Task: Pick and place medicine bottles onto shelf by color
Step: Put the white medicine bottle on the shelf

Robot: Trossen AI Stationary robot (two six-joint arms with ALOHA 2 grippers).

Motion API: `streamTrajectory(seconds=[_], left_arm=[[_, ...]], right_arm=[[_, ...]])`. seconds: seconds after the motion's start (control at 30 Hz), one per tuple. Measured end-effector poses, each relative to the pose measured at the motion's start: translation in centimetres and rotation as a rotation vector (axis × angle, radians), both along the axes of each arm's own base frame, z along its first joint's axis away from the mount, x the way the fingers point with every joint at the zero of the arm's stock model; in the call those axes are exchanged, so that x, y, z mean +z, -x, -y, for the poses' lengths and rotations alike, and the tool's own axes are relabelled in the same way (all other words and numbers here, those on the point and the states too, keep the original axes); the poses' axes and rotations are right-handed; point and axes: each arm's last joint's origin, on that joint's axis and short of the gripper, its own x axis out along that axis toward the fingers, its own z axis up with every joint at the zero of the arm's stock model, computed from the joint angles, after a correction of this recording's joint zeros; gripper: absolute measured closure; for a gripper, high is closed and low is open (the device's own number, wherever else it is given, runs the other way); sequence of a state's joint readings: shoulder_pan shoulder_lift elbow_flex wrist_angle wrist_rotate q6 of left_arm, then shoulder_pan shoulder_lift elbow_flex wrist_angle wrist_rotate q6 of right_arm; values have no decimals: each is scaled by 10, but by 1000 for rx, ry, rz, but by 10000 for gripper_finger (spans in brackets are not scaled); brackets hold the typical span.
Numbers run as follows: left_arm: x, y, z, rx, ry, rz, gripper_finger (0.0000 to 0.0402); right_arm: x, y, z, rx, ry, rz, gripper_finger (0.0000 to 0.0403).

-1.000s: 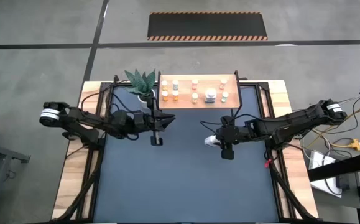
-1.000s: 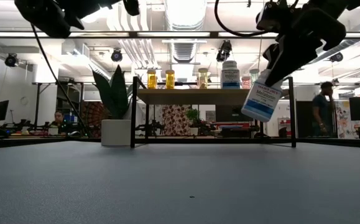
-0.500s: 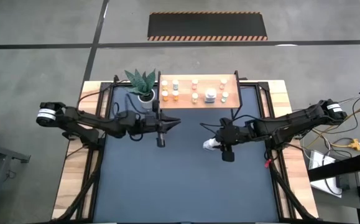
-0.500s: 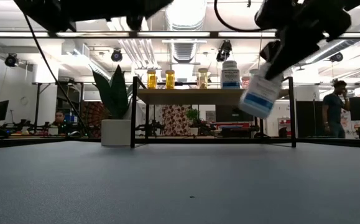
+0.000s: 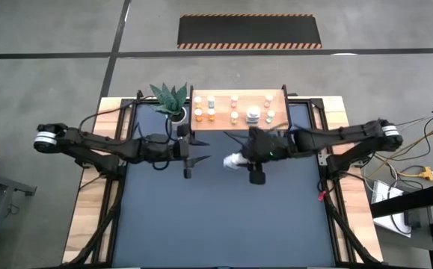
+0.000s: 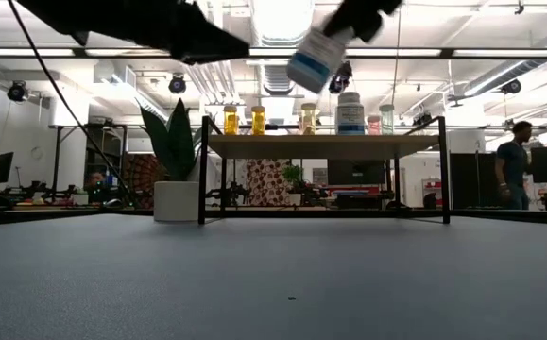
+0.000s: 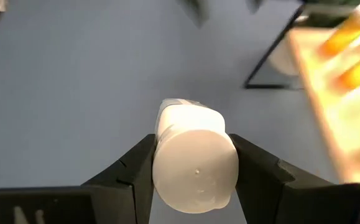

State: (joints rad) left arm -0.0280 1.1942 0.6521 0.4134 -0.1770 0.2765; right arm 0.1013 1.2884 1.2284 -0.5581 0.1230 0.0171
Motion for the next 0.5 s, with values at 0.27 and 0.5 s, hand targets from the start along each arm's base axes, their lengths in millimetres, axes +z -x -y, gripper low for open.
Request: streamTrajectory(seconds=[0.27,0.5], left_arm=[[6,14,-2,50,-91,-46,176],[12,23,-3,52,-128,-25,175]], right_arm=[[71,-23,52,-38,129,-185,242],[105,-21,103,-26,236,-329,242]])
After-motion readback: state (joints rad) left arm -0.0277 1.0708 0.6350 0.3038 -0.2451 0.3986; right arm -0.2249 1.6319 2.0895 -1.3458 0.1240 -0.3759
